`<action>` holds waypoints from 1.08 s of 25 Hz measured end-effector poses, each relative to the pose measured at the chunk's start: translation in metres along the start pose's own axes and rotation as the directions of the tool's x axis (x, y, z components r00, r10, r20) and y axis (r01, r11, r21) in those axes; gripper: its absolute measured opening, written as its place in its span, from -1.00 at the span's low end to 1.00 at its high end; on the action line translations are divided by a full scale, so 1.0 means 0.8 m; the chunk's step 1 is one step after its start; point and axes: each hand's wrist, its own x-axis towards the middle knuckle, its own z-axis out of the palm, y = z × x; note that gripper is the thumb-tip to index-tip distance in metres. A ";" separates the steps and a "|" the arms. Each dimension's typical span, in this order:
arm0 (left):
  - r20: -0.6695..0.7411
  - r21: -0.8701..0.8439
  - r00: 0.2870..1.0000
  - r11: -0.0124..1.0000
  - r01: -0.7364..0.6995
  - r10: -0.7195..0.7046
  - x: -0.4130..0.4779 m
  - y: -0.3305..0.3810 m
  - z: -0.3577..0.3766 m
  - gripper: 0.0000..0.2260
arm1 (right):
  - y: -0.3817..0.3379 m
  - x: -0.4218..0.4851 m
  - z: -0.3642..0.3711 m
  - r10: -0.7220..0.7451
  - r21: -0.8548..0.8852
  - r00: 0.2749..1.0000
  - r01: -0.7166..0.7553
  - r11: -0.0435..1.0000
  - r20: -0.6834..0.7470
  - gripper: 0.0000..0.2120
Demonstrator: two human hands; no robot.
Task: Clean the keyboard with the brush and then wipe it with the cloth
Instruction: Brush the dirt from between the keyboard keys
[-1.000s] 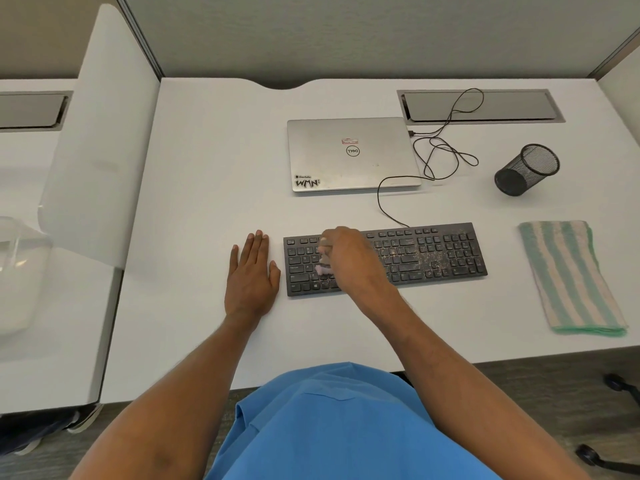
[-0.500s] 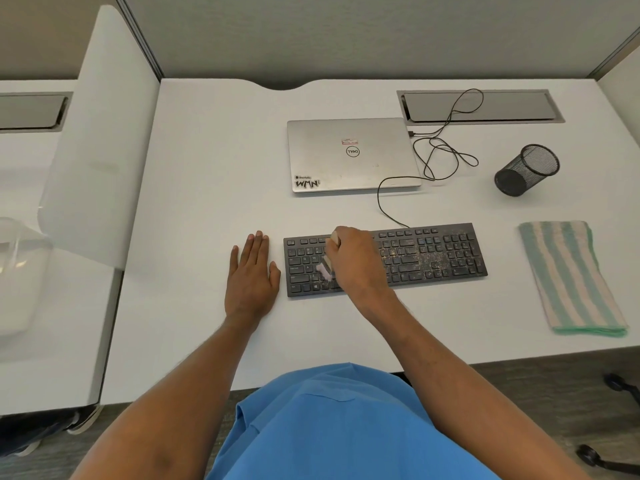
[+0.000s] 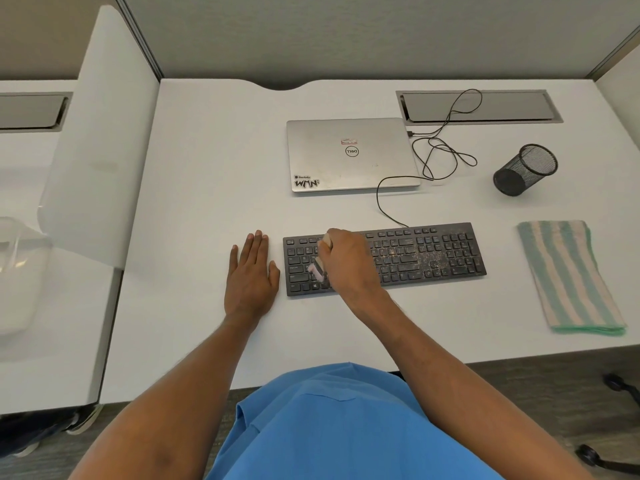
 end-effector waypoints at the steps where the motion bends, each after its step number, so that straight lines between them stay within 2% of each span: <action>1: -0.001 0.001 1.000 1.000 0.000 0.000 0.000 0.000 0.000 -0.42 | -0.001 -0.002 -0.005 0.005 0.023 1.000 -0.005 1.000 -0.002 -0.68; 5: -0.003 -0.001 1.000 1.000 0.001 -0.001 0.000 -0.001 0.000 -0.42 | -0.011 -0.011 -0.015 -0.059 0.120 0.995 0.069 0.990 -0.085 -0.67; 9: -0.003 -0.015 1.000 1.000 0.001 -0.001 0.000 -0.001 0.000 -0.42 | -0.013 -0.017 0.002 -0.099 0.037 0.989 0.104 0.994 -0.108 -0.65; 14: 0.011 -0.011 1.000 1.000 0.005 -0.005 0.000 0.000 -0.001 -0.41 | -0.004 -0.011 0.004 -0.040 -0.038 0.999 0.040 0.998 0.009 -0.68; 18: 0.008 -0.015 1.000 1.000 0.003 -0.003 0.000 -0.002 -0.001 -0.41 | -0.005 -0.010 -0.008 -0.007 0.094 0.996 0.015 0.995 -0.084 -0.68; 21: 0.007 -0.011 1.000 1.000 0.001 -0.001 -0.001 -0.002 0.000 -0.41 | -0.009 -0.015 -0.007 -0.033 0.082 0.994 0.042 0.996 -0.105 -0.66; 27: 0.015 -0.009 1.000 1.000 0.007 -0.006 -0.001 0.001 -0.001 -0.41 | -0.004 -0.015 0.007 -0.051 0.004 0.998 0.051 0.999 0.024 -0.68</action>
